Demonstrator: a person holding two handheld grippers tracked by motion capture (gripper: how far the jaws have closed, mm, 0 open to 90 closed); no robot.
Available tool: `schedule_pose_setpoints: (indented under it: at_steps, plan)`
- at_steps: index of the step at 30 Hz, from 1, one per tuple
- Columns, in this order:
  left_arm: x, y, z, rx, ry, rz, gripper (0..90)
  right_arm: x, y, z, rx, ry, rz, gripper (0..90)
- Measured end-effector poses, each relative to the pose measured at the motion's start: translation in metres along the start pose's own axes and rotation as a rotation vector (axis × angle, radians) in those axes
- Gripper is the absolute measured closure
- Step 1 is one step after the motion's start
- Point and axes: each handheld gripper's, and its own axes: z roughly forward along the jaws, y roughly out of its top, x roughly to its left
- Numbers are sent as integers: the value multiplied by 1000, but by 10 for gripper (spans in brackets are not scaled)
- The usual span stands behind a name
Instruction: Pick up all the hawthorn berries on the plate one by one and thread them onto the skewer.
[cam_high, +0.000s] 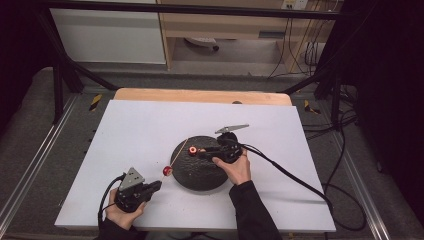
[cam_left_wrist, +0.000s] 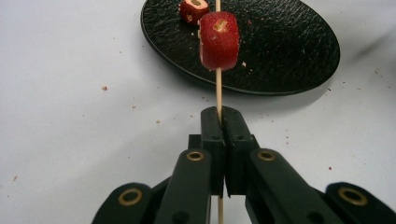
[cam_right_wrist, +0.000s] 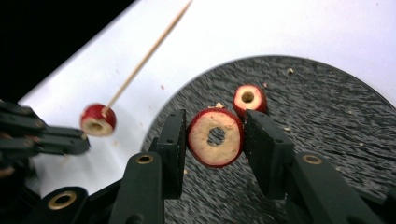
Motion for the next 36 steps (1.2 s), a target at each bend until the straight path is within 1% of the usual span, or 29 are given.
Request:
schedule_pose_setpoints:
  at_steps: [4, 7, 9, 14, 21, 26, 28, 32, 36]
  plan:
    - [-1, 0, 0, -1, -1, 0, 883, -1, -8, -3, -87, 27, 44, 606]
    - [-2, 0, 0, -4, -3, 2, 883, -2, -13, -3, -139, 44, 76, 606]
    - [-2, 0, 0, -5, -4, 1, 883, -2, -15, -4, -171, 47, 93, 606]
    - [-3, 0, 0, -9, -5, -2, 883, -2, -22, -4, -250, 75, 129, 607]
    - [-5, 0, 1, -12, -9, -3, 883, 1, -28, 1, -332, 70, 165, 607]
    - [-4, 0, 1, -14, -7, -8, 883, 3, -28, 1, -397, 67, 187, 608]
    - [-5, 0, 1, -16, -8, -7, 883, 4, -28, 0, -427, 67, 188, 608]
    - [-6, 0, 1, -17, -9, -5, 883, 5, -27, -1, -466, 56, 198, 608]
    - [-6, 0, 1, -17, -10, -5, 883, 5, -26, -3, -497, 61, 207, 608]
